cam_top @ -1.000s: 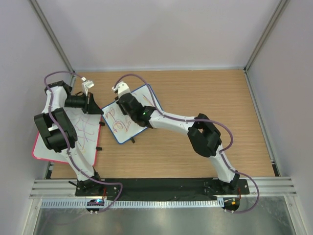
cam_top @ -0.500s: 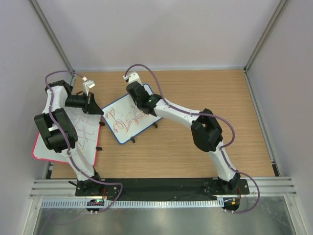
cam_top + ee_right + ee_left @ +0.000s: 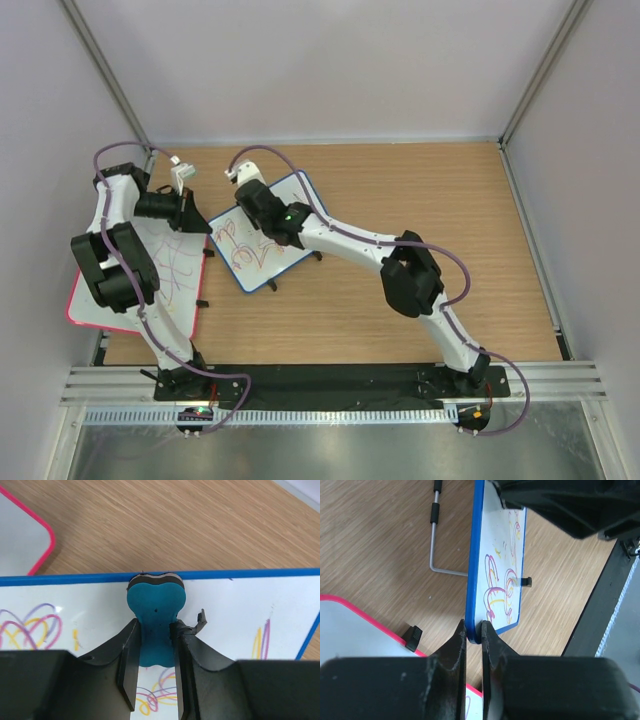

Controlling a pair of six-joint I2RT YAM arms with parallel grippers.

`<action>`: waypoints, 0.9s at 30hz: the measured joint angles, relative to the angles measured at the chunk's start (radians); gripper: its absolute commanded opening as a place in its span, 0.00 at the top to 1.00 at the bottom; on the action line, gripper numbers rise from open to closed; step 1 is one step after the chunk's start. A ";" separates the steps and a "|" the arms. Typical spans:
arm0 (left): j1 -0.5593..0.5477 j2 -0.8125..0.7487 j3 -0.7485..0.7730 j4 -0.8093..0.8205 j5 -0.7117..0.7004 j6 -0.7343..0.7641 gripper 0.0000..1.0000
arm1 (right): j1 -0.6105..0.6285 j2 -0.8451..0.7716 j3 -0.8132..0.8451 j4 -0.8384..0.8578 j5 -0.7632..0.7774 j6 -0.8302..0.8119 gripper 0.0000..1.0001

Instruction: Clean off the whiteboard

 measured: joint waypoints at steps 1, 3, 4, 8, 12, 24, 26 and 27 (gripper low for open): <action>-0.001 -0.001 0.000 0.001 0.000 0.000 1.00 | -0.010 -0.014 -0.023 0.001 -0.004 0.006 0.99; -0.003 -0.004 0.000 0.003 0.000 0.000 1.00 | -0.039 -0.042 -0.069 -0.003 -0.011 0.019 0.99; -0.003 -0.005 0.000 0.005 -0.001 -0.001 1.00 | -0.053 -0.050 -0.082 -0.007 -0.011 0.023 0.99; -0.005 -0.007 0.000 0.005 0.001 -0.010 1.00 | -0.125 -0.066 -0.101 -0.041 -0.004 0.028 0.99; -0.008 -0.013 0.000 0.004 0.003 -0.018 1.00 | -0.152 -0.062 -0.072 -0.093 -0.001 0.023 0.99; -0.013 -0.022 -0.001 0.000 -0.031 -0.023 1.00 | -0.077 0.039 0.115 -0.193 0.039 -0.060 0.99; -0.013 -0.024 -0.001 0.002 -0.035 -0.022 1.00 | -0.055 0.042 0.125 -0.192 0.019 -0.072 0.99; -0.014 -0.024 -0.001 0.002 -0.036 -0.022 1.00 | -0.043 0.042 0.126 -0.190 0.006 -0.079 0.99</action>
